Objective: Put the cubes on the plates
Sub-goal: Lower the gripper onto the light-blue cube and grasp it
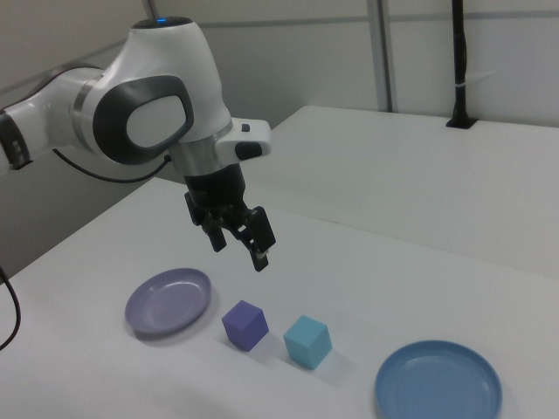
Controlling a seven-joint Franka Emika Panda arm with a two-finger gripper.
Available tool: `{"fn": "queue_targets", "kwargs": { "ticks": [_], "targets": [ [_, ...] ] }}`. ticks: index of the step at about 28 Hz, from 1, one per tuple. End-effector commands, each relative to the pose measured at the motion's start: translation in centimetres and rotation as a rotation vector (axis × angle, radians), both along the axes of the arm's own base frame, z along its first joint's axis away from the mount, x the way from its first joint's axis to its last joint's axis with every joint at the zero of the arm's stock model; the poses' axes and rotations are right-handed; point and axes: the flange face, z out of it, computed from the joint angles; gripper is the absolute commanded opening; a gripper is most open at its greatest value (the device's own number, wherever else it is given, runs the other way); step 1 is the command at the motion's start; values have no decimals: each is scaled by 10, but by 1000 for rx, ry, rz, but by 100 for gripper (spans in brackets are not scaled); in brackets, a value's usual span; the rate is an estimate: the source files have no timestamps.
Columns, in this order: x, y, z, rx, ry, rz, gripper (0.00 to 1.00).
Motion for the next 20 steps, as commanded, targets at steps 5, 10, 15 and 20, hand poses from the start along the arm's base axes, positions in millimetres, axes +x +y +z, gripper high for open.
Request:
{"fn": "queue_targets", "kwargs": {
  "ticks": [5,10,15,20],
  "targets": [
    [9,-6,-14,23,41,3,100],
    [14,-11,-26,24,61,2,100],
    [39,-22,-69,5,83,30,100],
    [70,-15,-112,-11,23,81,100]
  ]
}}
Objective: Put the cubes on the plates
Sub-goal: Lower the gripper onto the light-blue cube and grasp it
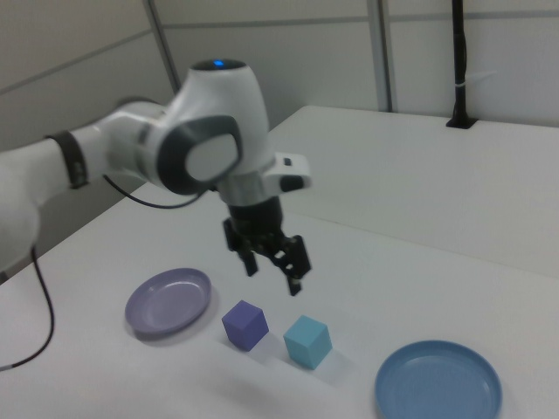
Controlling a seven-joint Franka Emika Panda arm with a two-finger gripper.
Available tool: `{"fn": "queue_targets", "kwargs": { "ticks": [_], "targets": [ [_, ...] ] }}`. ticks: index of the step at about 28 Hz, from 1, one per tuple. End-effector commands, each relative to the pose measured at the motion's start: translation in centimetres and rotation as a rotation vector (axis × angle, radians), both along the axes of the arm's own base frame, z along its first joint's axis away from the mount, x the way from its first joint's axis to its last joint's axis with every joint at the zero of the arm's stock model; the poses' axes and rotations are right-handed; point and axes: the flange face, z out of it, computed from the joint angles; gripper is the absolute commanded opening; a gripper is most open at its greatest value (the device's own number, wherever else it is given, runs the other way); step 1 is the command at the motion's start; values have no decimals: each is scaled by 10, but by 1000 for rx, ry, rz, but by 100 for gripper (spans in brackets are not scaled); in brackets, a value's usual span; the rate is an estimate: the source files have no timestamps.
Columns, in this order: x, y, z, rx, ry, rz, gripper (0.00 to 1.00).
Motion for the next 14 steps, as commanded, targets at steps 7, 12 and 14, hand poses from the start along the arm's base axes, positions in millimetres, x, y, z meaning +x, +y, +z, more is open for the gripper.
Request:
{"fn": "queue_targets", "kwargs": {
  "ticks": [7,12,14],
  "targets": [
    [37,3,-89,-21,7,54,100],
    [30,16,-133,-22,26,40,100],
    [32,20,-147,-24,28,14,100]
  ]
}}
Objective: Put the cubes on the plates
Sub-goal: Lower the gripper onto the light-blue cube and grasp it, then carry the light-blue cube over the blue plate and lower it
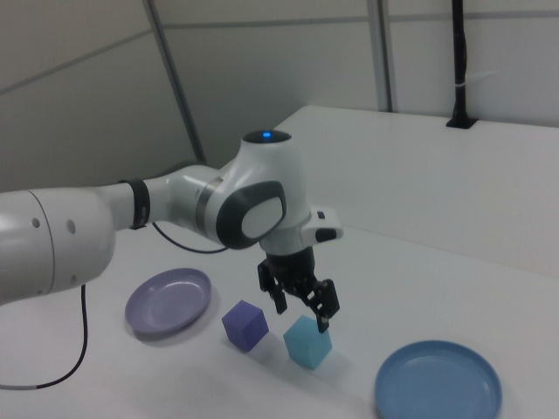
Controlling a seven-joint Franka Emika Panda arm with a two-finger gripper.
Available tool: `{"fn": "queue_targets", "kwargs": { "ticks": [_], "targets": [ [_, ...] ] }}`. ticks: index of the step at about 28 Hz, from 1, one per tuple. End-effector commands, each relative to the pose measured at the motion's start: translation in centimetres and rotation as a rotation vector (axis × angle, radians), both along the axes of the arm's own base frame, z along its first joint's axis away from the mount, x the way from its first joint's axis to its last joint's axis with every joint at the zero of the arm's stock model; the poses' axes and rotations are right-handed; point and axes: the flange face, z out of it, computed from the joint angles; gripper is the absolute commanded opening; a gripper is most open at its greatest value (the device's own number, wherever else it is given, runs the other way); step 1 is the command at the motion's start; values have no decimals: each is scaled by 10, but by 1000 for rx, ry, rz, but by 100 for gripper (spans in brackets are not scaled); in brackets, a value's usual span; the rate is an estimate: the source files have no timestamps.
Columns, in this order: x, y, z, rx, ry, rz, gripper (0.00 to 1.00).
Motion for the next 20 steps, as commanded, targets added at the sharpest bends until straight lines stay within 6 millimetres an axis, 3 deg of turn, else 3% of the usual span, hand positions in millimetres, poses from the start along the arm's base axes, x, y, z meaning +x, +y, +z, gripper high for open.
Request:
{"fn": "queue_targets", "kwargs": {
  "ticks": [1,4,10,14,16,20],
  "targets": [
    [-5,14,-32,-23,-9,-32,100],
    [3,23,-57,-52,-21,-67,100],
    [11,34,-85,-71,-35,-101,100],
    [13,34,-92,-70,-42,-109,100],
    [13,34,-92,-73,-48,-106,80],
    [16,30,-86,-73,-56,-113,24]
  ]
}}
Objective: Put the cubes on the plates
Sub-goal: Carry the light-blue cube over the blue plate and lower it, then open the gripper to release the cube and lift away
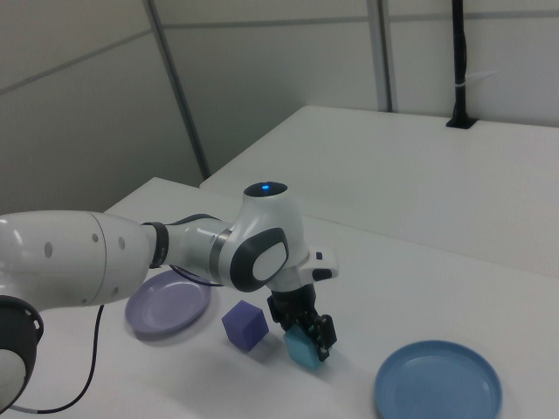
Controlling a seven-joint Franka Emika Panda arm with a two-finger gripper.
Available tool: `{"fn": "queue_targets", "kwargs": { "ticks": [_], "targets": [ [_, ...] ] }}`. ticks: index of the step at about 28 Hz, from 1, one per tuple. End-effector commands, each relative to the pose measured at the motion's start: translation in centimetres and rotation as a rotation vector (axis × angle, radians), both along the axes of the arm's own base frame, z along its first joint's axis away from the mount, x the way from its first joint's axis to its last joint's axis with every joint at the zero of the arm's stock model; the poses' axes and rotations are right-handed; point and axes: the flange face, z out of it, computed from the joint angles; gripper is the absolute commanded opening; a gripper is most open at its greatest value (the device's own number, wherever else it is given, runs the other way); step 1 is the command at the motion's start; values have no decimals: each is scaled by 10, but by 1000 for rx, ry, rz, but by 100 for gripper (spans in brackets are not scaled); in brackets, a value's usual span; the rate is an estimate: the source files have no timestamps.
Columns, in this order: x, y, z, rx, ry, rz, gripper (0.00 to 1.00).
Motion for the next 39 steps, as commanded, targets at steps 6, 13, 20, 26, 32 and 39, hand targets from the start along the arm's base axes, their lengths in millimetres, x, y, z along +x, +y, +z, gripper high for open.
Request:
{"fn": "queue_targets", "kwargs": {
  "ticks": [6,13,20,26,32,39],
  "targets": [
    [2,-11,40,-10,-55,-45,6],
    [14,-77,101,-13,-146,-143,6],
    [18,-156,85,-39,-159,-222,7],
    [17,-206,53,-48,-193,-261,9],
    [18,-224,41,-37,-233,-306,22],
    [20,-213,35,-43,-223,-283,100]
  ]
}}
